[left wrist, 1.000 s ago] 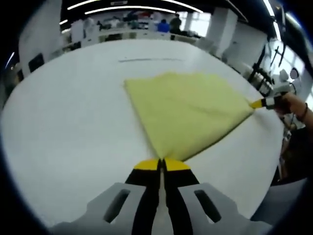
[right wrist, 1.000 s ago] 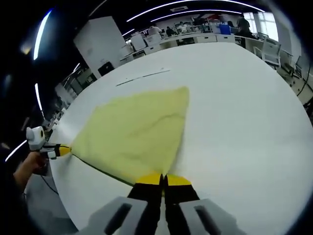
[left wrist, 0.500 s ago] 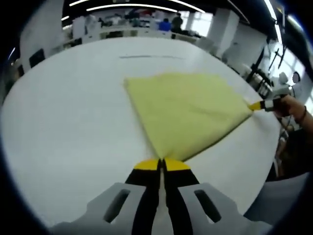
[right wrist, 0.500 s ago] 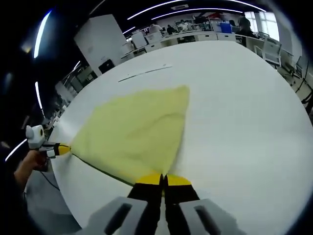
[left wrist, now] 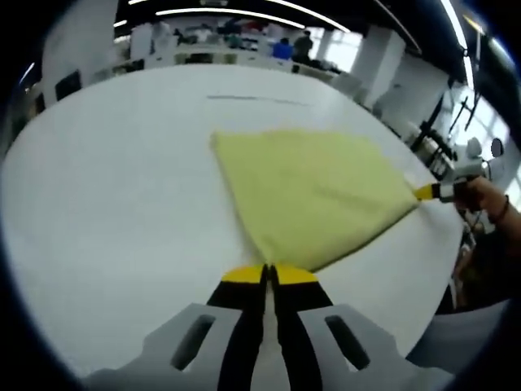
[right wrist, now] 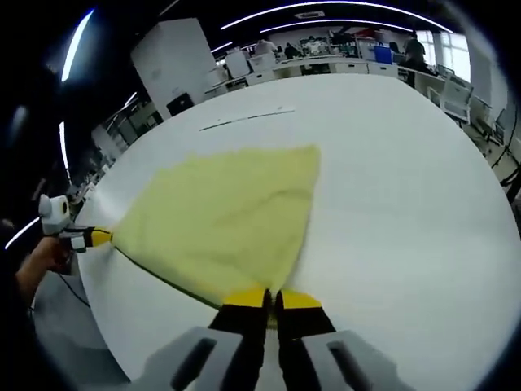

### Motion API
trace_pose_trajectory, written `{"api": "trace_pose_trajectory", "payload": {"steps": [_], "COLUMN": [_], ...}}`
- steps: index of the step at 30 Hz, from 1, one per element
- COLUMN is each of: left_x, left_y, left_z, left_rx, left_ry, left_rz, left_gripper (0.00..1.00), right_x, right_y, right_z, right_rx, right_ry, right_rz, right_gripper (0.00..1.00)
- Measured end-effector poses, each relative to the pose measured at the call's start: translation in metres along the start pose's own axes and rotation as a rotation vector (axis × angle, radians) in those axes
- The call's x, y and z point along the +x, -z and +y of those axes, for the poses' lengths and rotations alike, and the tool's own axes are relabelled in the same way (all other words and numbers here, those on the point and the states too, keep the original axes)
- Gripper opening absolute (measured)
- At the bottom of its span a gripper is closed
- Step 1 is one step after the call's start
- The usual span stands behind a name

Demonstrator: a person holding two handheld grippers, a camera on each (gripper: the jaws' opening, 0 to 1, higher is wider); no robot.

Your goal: Fold the garment on the visible template until the final outline fits inside the template.

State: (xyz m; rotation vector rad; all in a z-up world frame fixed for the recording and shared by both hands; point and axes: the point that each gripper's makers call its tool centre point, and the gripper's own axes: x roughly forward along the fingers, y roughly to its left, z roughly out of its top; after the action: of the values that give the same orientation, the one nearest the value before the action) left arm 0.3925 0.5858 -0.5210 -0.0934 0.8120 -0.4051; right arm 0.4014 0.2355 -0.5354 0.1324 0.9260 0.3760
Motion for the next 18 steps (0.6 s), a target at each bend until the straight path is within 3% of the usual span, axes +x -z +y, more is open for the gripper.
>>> {"api": "trace_pose_trajectory", "payload": {"steps": [4,9,14,18], "left_x": [-0.004,-0.012,-0.026,-0.038], "left_y": [-0.009,-0.018,-0.028,-0.030], "left_z": [-0.005,-0.011,-0.020,-0.023], "left_rx": [-0.020,-0.004,0.016,0.043], "left_ry": [0.016,0.023,0.039,0.040], "left_rz": [-0.026,-0.042,-0.077,-0.083], "left_gripper": [0.13,0.31,0.57,0.62], "right_x": [-0.003,-0.012,-0.023,-0.039], "right_y": [-0.001,-0.007,-0.011,-0.020], "right_z": [-0.003,0.008,0.020,0.029], "right_rx": [0.000,-0.050,-0.081,-0.116], "right_ry": [0.023,0.007,-0.016,-0.021], "right_rz": [0.007,-0.005,-0.013,-0.038], "right_gripper": [0.22,0.48,0.62,0.76]}}
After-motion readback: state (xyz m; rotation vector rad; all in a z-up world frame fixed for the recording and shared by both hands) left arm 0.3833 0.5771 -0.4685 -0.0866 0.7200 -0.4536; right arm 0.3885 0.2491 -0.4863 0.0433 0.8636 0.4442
